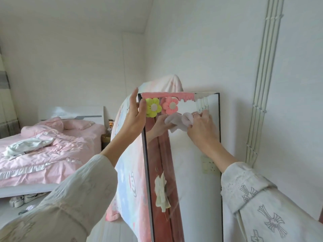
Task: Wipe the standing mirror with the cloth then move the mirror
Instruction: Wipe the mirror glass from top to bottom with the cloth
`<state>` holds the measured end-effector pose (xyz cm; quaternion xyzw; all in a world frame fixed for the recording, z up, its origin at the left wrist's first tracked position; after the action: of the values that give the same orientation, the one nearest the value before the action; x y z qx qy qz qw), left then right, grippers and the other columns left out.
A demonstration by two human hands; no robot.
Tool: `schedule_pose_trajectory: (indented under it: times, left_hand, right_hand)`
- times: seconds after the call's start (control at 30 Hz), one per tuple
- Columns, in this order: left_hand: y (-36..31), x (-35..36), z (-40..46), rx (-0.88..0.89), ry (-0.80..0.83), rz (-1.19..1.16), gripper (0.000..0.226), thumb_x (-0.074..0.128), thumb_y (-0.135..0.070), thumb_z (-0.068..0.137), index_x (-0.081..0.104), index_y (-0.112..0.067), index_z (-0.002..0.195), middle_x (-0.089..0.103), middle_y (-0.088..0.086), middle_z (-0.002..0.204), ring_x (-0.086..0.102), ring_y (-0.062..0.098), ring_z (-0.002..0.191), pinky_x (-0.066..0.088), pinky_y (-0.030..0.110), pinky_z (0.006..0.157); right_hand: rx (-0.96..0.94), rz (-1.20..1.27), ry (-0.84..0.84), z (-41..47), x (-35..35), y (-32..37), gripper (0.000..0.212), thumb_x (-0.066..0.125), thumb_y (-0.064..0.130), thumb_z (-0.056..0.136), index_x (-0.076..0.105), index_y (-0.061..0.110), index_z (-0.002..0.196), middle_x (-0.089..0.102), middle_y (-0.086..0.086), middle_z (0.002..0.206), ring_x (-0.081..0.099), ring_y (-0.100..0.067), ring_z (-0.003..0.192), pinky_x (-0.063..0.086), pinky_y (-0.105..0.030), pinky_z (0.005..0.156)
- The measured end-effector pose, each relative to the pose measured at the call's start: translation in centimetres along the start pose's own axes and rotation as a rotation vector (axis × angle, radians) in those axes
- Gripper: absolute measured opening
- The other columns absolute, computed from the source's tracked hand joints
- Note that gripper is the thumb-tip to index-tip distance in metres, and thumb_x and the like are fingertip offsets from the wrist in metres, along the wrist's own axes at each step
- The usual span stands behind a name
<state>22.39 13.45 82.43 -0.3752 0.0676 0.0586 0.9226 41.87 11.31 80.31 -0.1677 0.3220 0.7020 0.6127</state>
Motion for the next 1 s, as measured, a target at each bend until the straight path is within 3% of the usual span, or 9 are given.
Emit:
schedule_pose_trajectory:
  times: [0.07,0.13,0.23,0.33,0.47,0.57,0.77,0.87,1.0]
  left_hand:
    - [-0.5,0.1,0.8,0.039,-0.018,-0.015,0.038,0.024,-0.033,0.099,0.025,-0.026,0.137,0.042,0.0,0.126,0.046,0.011,0.11,0.038,0.02,0.086]
    - [-0.5,0.1,1.4,0.037,-0.029,-0.04,0.024,0.023,-0.03,0.1,0.036,-0.026,0.119,0.047,0.003,0.107,0.05,0.013,0.088,0.044,0.016,0.067]
    - [-0.4,0.2,1.6,0.0,-0.022,-0.077,0.018,0.022,-0.028,0.1,0.037,-0.026,0.11,0.047,0.002,0.098,0.05,0.01,0.078,0.044,0.008,0.052]
    - [-0.4,0.1,1.7,-0.005,-0.02,-0.087,0.017,0.022,-0.027,0.1,0.036,-0.026,0.109,0.048,0.003,0.099,0.052,0.013,0.079,0.047,0.012,0.055]
    - [-0.2,0.2,1.7,-0.017,-0.01,-0.114,0.016,0.023,-0.027,0.1,0.038,-0.03,0.106,0.05,0.008,0.109,0.053,0.019,0.094,0.048,0.032,0.078]
    - [-0.1,0.0,1.6,-0.028,-0.002,-0.115,0.018,0.022,-0.027,0.1,0.037,-0.029,0.109,0.05,0.007,0.107,0.054,0.018,0.092,0.048,0.028,0.072]
    - [-0.1,-0.2,1.6,-0.05,0.001,-0.079,0.019,0.021,-0.028,0.101,0.037,-0.03,0.109,0.051,-0.005,0.088,0.051,0.01,0.074,0.045,0.018,0.061]
    - [-0.3,-0.4,1.4,-0.05,0.003,-0.018,0.019,0.021,-0.03,0.1,0.038,-0.031,0.108,0.05,-0.005,0.083,0.047,0.009,0.064,0.04,0.01,0.045]
    - [-0.9,0.2,1.1,-0.058,0.012,-0.031,0.02,0.022,-0.031,0.1,0.039,-0.029,0.11,0.054,-0.001,0.09,0.054,0.008,0.068,0.045,0.014,0.046]
  right_hand:
    - [-0.084,0.061,-0.04,0.2,0.2,0.7,0.036,0.053,0.007,0.086,0.046,0.002,0.121,0.049,-0.017,0.113,0.049,-0.031,0.102,0.032,-0.025,0.072]
    - [-0.148,0.172,-0.083,0.0,0.6,1.2,0.038,0.059,0.009,0.085,0.049,0.002,0.121,0.053,-0.017,0.107,0.054,-0.031,0.094,0.033,-0.025,0.07]
    - [-0.149,0.385,-0.101,-1.0,1.7,1.0,0.038,0.062,0.004,0.082,0.057,0.004,0.12,0.055,-0.016,0.103,0.058,-0.033,0.087,0.045,-0.031,0.071]
    - [-0.273,0.48,-0.093,-2.2,1.9,2.6,0.043,0.062,-0.004,0.077,0.06,0.006,0.119,0.055,-0.015,0.1,0.059,-0.031,0.086,0.049,-0.032,0.076]
    - [-0.355,0.577,-0.061,-1.5,1.3,5.2,0.048,0.063,-0.006,0.075,0.061,0.011,0.12,0.056,-0.011,0.115,0.057,-0.029,0.104,0.049,-0.032,0.088]
    - [-0.332,0.629,-0.015,-1.2,1.5,5.3,0.048,0.062,-0.007,0.077,0.062,0.014,0.119,0.055,-0.006,0.115,0.055,-0.026,0.106,0.05,-0.037,0.091]
    - [-0.529,0.426,0.346,-4.8,4.1,4.8,0.026,0.057,-0.005,0.08,0.066,0.001,0.103,0.055,-0.006,0.103,0.053,-0.022,0.099,0.048,-0.033,0.088]
    - [-0.44,0.397,0.545,-4.6,3.2,3.3,0.014,0.059,0.005,0.084,0.065,-0.001,0.095,0.05,0.003,0.092,0.053,-0.02,0.086,0.045,-0.028,0.076]
    - [-0.294,0.492,0.2,-1.9,0.4,3.1,0.03,0.064,0.008,0.082,0.065,0.006,0.112,0.05,-0.003,0.096,0.056,-0.02,0.088,0.047,-0.027,0.077]
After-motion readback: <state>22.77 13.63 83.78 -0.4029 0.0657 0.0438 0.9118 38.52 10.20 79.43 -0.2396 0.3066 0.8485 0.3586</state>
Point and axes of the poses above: each hand's wrist, its own z-axis towards the middle knuckle, its own x-axis out of the palm, y = z × x, the point moved 5 cm from there along z, towards the middle knuckle
